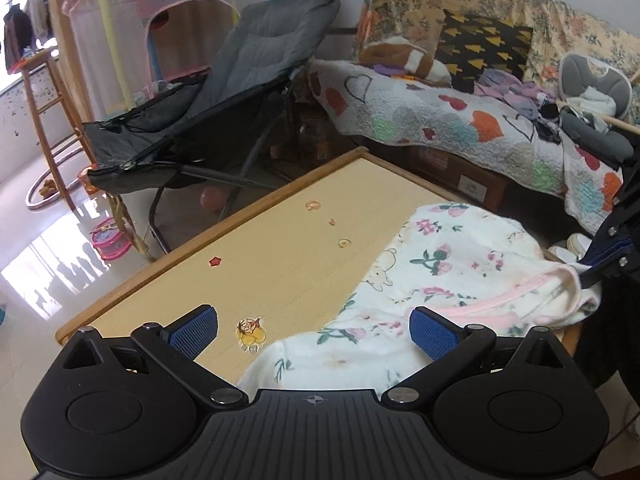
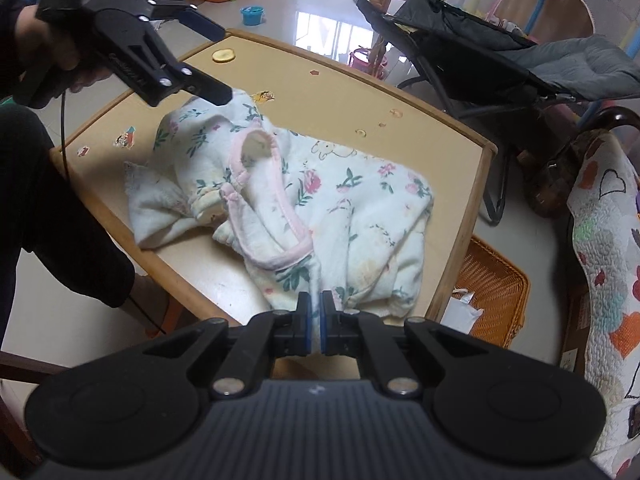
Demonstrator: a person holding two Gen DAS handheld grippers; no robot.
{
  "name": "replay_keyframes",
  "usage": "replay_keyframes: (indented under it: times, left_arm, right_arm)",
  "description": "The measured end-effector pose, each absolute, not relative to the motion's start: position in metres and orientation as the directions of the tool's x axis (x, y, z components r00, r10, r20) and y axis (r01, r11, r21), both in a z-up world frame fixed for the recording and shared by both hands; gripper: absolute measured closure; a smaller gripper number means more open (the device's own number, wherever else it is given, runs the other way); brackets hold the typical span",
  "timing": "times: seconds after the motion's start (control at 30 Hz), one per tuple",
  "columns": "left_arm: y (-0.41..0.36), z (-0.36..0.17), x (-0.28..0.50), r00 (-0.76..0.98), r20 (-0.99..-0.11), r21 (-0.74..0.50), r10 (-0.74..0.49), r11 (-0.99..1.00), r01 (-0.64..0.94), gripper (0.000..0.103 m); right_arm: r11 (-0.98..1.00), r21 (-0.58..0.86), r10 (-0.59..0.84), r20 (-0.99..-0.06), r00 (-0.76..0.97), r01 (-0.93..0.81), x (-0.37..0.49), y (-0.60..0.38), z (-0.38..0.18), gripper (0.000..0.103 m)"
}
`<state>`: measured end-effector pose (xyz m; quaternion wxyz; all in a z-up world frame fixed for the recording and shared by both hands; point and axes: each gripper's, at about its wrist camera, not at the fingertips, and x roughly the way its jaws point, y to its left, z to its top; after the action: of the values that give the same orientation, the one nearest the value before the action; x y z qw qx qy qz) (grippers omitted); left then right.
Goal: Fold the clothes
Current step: 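Move the left tool down to the garment edge beside the right tool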
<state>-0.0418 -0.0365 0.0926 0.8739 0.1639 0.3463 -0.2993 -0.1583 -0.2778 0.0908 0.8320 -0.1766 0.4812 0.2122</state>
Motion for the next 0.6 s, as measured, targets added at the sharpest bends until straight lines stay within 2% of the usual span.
replay_keyframes:
  times: [0.3,0.6]
  left_arm:
    - [-0.061,0.068,-0.020,0.448,-0.772,0.055,-0.451,0.655,0.753,0.000]
    - [-0.056,0.043,-0.009,0.384,-0.811,0.025,-0.441,0.630,0.776,0.003]
  right_arm:
    - [0.859,-0.079,0.186,-0.873,0.451,-0.506,-0.155,-0.286,0.090,0.099]
    - [0.866,-0.069,0.186,-0.875,0.447,-0.495,-0.150,-0.290,0.086,0.098]
